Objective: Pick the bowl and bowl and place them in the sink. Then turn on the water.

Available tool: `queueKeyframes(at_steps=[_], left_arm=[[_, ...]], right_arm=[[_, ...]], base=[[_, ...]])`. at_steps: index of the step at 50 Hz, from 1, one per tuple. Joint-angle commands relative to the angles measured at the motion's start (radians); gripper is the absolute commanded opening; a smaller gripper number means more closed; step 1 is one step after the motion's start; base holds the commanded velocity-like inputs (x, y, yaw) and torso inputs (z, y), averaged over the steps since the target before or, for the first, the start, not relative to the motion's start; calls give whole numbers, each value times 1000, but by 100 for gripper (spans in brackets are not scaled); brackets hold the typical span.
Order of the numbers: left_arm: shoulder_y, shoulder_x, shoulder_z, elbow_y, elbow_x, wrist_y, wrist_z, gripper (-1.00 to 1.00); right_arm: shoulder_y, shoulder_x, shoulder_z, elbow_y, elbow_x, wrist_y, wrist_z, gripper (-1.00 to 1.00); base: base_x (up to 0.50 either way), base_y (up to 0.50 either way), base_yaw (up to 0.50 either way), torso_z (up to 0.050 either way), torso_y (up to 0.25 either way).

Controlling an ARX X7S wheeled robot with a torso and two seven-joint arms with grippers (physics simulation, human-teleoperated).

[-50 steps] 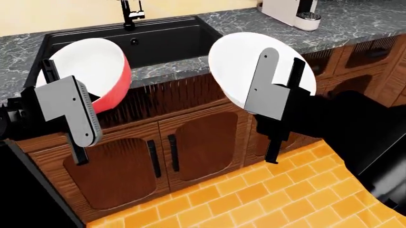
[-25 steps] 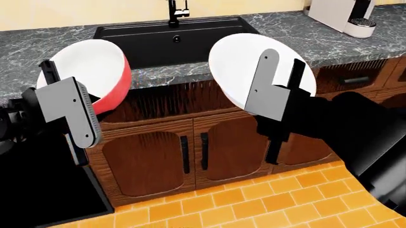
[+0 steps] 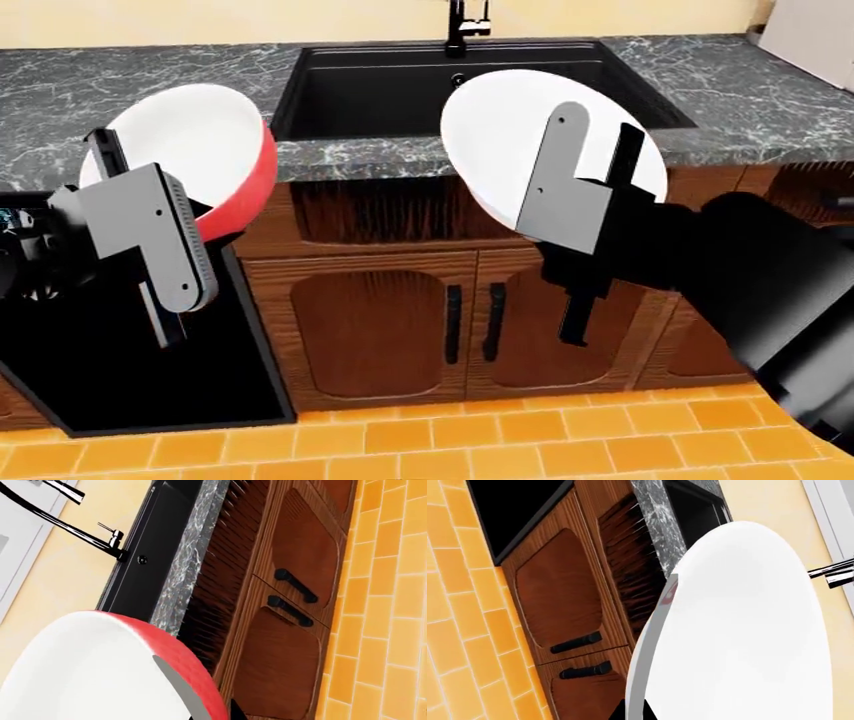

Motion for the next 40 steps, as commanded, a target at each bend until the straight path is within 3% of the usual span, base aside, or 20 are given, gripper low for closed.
queueKeyframes(at_steps=[1,9,24,40], left_arm=[[-12,-1,-13,3,8,12,-14,-100],[-14,0,-12,2,10,12,-13,-100],[-16,5,-7,-1,18,16,-12,-100],[-19,6,-3,-2,23,18,-7,-100]], right_arm=[[5,0,3,-1,-19,-2,3,-100],[6,2,4,-2,-17,2,3,-100],[-2,-5,23,9,-7,9,16,-100],[-3,-8,33,15,3,15,17,-100]], base=[[12,-1,500,0,10],[10,0,491,0,0],[0,8,0,0,1],[4,486,0,1,1]])
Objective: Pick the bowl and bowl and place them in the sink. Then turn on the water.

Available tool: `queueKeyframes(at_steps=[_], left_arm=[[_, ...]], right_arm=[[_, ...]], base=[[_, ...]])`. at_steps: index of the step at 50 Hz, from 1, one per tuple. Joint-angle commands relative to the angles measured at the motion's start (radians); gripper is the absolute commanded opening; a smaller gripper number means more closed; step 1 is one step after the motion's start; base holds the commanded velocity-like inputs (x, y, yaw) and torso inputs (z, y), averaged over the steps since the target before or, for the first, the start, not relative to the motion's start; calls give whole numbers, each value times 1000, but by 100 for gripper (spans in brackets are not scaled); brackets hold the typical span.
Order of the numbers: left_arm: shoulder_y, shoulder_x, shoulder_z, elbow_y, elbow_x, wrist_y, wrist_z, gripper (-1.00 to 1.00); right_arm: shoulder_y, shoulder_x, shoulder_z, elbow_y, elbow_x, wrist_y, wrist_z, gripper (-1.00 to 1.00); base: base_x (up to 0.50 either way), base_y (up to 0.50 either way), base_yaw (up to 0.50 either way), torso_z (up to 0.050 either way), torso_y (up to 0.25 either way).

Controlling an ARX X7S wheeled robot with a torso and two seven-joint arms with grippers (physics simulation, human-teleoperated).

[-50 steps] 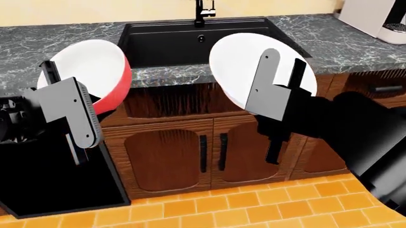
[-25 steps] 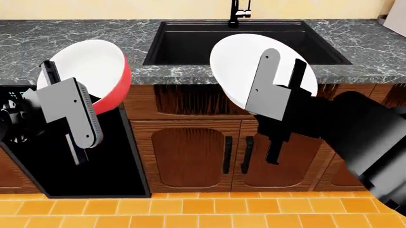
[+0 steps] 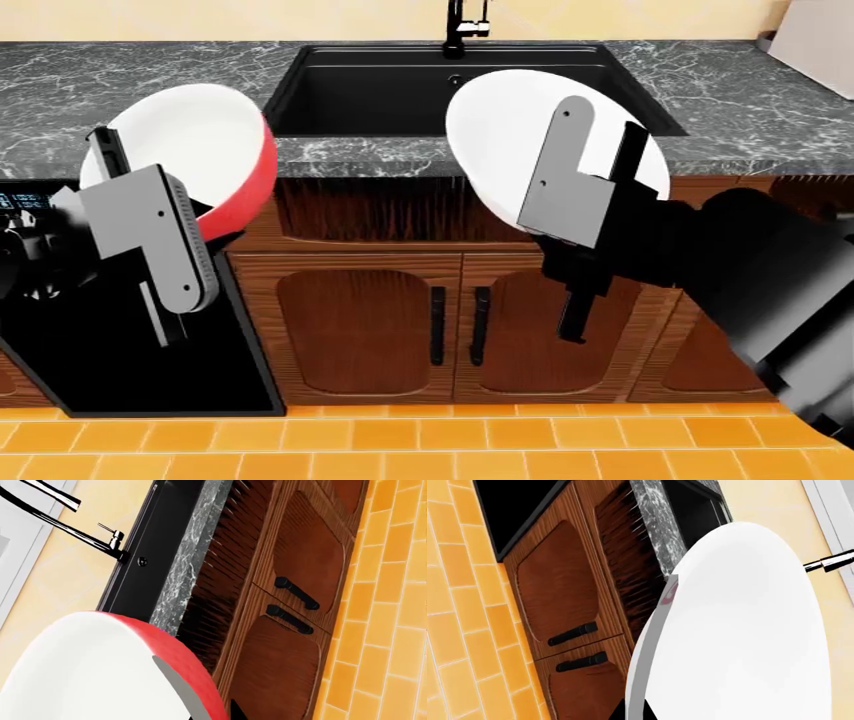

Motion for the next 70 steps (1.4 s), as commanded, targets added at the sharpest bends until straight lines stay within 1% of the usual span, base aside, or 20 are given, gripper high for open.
queueKeyframes(at_steps=[1,16,28,51,70], left_arm=[[-17,6,-7,0,12,12,-10,-100],[-12,5,-6,-2,13,16,-13,-100],[-5,0,-12,-1,8,20,-18,-100],[-3,-1,-11,-6,14,25,-20,-100],[6,-3,-10,-12,16,34,-24,-100]], right_arm=[[-1,0,11,6,-17,-7,7,-100],[-9,7,18,-6,-8,-3,12,-100],[1,3,13,-9,-9,-3,5,-100],[7,1,2,-8,-15,-8,-2,-100],[4,3,-3,-10,-17,-9,-1,-100]], base=[[4,500,0,0,10],[-134,469,0,0,1],[-366,292,0,1,2],[-469,21,0,0,2],[-466,-95,0,1,3]])
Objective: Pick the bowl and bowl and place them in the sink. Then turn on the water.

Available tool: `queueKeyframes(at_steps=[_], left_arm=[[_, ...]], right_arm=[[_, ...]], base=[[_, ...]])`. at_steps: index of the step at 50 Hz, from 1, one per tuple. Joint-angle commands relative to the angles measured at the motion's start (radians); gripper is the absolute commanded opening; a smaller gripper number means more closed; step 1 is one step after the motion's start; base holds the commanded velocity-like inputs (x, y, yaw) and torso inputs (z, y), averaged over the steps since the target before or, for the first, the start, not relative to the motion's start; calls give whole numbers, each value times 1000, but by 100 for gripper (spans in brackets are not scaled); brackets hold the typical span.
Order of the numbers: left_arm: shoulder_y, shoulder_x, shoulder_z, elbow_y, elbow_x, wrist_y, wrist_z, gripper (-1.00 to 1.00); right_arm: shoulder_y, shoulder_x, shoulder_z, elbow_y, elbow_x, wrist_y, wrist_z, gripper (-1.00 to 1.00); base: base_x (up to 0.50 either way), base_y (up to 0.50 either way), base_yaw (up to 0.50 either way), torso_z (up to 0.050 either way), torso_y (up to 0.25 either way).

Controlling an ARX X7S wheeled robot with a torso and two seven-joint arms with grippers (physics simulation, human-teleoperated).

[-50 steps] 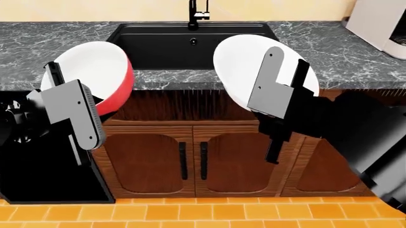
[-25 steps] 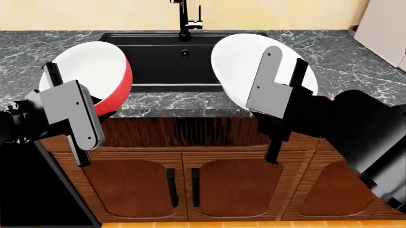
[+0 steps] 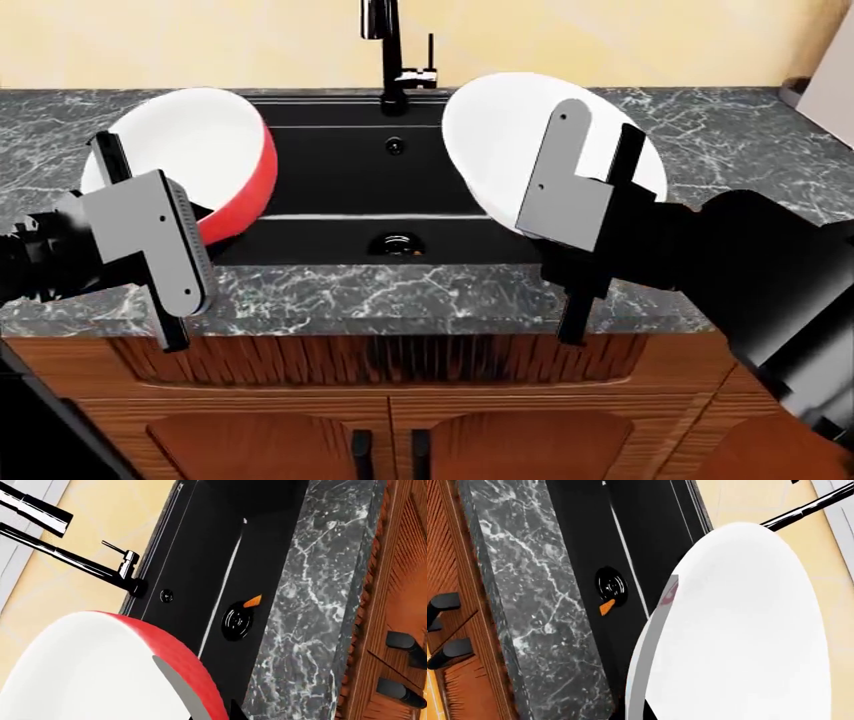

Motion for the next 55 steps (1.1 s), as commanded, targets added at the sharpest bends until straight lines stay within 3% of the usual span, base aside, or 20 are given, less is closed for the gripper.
queueKeyframes(at_steps=[1,19,55], left_arm=[[-9,0,-11,-2,13,16,-16,-100],[-12,4,-6,0,17,12,-13,-100],[-12,4,-5,0,18,14,-11,-100]], right_arm=[[1,2,3,-1,-19,-8,5,-100],[-11,12,10,-5,-16,-8,15,-100],[-13,11,13,-5,-10,2,18,-100]], base=[[-439,-196,0,0,0],[-87,-237,0,1,2],[-79,1,0,0,1]])
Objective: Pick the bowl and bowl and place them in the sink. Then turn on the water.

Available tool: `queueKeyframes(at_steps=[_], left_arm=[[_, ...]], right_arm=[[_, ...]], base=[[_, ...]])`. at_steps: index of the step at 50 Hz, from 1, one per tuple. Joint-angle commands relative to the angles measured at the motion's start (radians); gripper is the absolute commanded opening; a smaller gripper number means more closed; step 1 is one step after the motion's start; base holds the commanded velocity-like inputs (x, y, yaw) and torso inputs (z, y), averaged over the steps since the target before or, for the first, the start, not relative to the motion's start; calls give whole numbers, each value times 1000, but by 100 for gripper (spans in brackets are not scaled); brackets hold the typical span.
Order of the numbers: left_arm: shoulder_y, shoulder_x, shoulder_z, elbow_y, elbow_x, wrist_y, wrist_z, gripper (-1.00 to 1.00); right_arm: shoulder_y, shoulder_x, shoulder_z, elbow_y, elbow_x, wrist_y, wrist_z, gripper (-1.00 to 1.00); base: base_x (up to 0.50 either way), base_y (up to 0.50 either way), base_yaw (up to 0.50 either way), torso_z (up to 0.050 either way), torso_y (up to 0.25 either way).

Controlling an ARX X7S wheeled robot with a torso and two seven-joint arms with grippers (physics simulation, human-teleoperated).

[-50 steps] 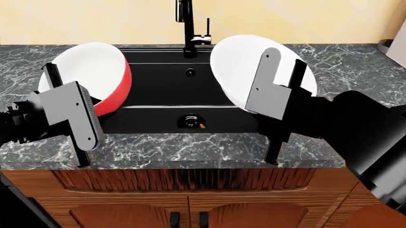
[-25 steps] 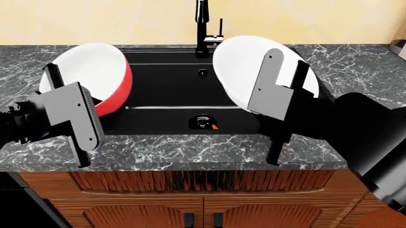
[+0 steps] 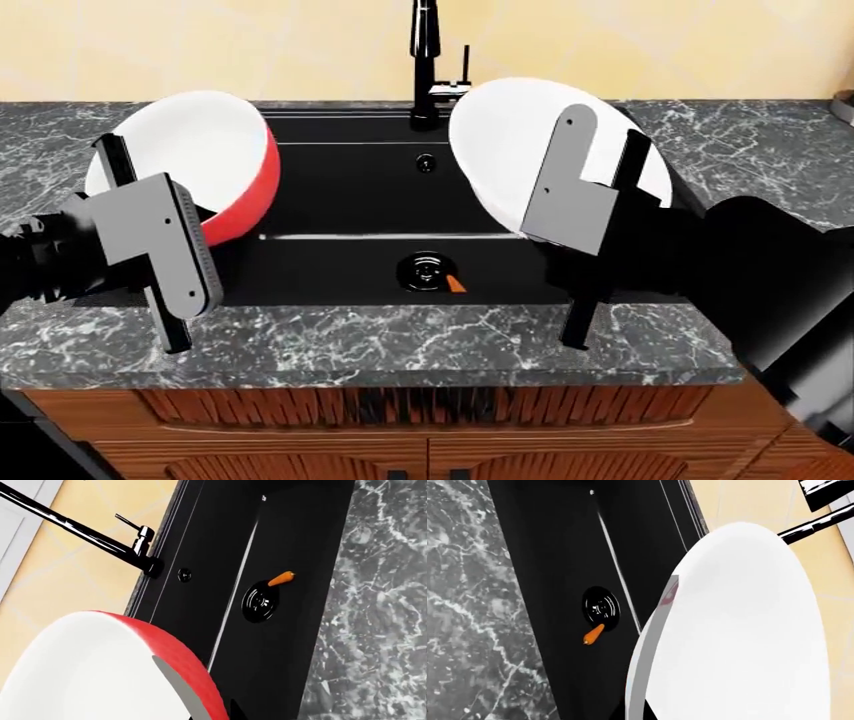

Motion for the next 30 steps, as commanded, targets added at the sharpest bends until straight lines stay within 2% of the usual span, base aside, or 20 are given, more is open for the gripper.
queueKeyframes(at_steps=[1,30], left_arm=[[-11,-3,-14,4,8,11,-15,-100],[-16,3,-12,1,9,10,-12,-100]], right_arm=[[4,-1,5,0,-19,-4,4,-100],[6,3,8,-3,-14,-1,4,-100]], base=[[-195,2,0,0,10],[-197,2,0,0,1]])
